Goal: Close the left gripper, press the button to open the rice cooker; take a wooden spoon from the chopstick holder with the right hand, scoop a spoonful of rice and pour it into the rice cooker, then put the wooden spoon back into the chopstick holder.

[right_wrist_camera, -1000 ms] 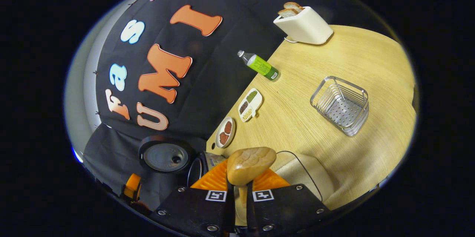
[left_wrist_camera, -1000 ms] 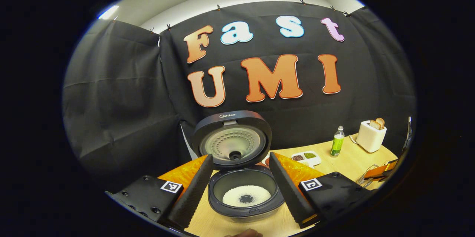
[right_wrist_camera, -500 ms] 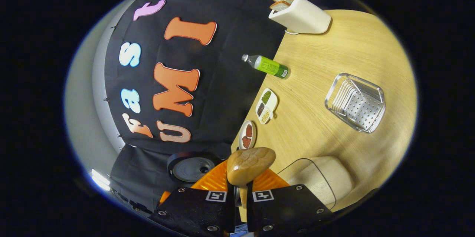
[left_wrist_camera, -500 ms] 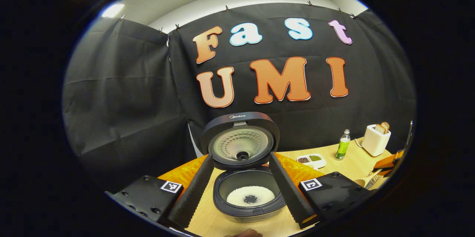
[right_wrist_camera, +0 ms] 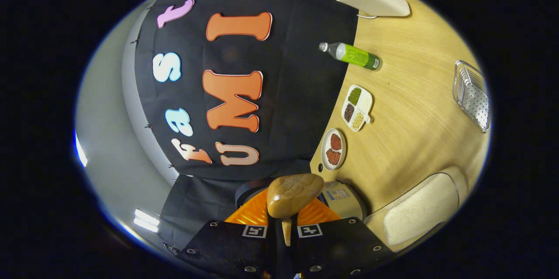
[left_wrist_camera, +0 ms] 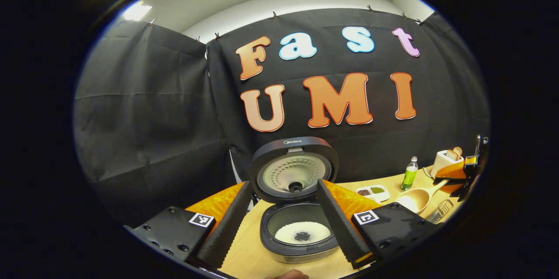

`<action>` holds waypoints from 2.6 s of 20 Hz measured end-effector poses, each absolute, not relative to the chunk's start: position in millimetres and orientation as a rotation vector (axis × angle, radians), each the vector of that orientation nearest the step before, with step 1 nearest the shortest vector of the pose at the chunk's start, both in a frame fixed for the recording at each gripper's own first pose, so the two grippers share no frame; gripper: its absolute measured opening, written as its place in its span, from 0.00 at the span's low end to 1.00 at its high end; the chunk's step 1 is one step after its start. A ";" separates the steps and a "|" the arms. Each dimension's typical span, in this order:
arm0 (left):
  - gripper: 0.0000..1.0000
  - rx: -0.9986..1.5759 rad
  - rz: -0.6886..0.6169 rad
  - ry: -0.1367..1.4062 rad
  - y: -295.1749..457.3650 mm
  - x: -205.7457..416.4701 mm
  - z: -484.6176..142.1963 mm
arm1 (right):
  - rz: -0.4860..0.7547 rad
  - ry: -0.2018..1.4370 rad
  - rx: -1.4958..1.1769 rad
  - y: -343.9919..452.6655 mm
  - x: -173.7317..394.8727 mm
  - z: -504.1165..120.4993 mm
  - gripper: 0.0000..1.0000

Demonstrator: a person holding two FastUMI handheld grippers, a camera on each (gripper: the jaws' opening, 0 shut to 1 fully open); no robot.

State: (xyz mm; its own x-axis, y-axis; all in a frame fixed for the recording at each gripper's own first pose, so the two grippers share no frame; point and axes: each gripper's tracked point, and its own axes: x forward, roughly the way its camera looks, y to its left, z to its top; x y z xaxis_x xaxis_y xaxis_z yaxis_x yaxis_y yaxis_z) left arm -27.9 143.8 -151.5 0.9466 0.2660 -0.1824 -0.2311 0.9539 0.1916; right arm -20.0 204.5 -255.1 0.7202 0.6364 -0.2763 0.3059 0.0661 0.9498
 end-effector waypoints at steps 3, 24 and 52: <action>0.93 0.168 0.288 0.207 158.5 -35.7 -151.3 | 0.339 0.825 1.541 233.5 -4.6 -245.5 0.11; 1.00 0.158 0.471 0.270 244.4 -70.7 -187.2 | 0.537 0.890 1.094 413.6 51.6 -240.0 0.11; 1.00 0.134 0.487 0.290 257.4 -77.2 -197.0 | 0.683 0.641 0.474 458.8 46.6 -207.5 0.11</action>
